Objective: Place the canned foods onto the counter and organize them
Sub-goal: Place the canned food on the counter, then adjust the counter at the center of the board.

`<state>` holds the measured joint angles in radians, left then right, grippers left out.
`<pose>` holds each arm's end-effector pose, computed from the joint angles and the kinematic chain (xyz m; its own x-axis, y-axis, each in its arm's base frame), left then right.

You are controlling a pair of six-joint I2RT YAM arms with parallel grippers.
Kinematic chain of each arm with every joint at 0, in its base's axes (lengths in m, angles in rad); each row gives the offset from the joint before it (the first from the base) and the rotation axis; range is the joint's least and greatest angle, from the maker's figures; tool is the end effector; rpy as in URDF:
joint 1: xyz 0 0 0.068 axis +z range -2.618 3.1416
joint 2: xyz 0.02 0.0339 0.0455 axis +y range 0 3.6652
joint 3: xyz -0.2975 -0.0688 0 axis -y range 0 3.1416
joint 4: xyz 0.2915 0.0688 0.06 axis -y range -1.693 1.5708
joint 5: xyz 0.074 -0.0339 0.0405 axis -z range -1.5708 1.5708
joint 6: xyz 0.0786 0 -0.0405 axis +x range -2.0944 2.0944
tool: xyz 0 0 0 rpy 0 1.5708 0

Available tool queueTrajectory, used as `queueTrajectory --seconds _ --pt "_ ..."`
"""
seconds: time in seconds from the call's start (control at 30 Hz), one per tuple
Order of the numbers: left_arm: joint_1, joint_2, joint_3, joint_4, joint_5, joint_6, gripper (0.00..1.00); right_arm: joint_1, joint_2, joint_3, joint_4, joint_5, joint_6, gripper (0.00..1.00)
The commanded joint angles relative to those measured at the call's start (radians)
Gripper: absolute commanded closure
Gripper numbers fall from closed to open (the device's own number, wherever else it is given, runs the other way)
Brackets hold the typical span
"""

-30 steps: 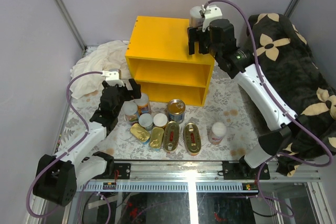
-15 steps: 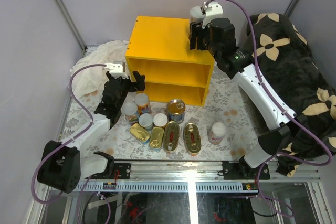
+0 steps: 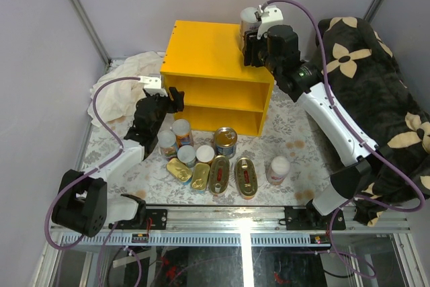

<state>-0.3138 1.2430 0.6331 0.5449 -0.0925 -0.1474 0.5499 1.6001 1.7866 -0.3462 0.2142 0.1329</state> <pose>0.3346 -0.1010 0.2675 -0.0934 -0.1234 -0.9879 0.2082 0.9679 -0.1406 0.3949 0.2225 0.4999 -0.1783 0.0426 -0.9830 -0.3108 0.9455 0.0973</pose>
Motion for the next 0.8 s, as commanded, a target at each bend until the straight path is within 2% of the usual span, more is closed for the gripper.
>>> queueTrajectory --seconds 0.0,0.2,0.33,0.43,0.77 --pt "-0.005 0.000 0.006 0.079 0.009 -0.002 0.41 0.005 -0.008 0.001 0.057 -0.031 0.012 0.42" --pt "-0.013 -0.018 -0.036 0.094 0.024 -0.026 0.56 0.005 -0.009 -0.012 0.069 -0.068 0.024 0.43" --pt "-0.027 -0.038 -0.041 0.066 0.023 -0.022 0.74 0.005 -0.007 -0.021 0.080 -0.084 0.027 0.46" --pt "-0.042 -0.064 -0.046 0.053 0.021 -0.016 0.82 0.006 -0.008 -0.024 0.082 -0.093 0.033 0.46" --pt "-0.093 -0.104 -0.061 0.004 0.001 -0.009 1.00 0.008 -0.019 -0.040 0.095 -0.134 0.056 0.48"
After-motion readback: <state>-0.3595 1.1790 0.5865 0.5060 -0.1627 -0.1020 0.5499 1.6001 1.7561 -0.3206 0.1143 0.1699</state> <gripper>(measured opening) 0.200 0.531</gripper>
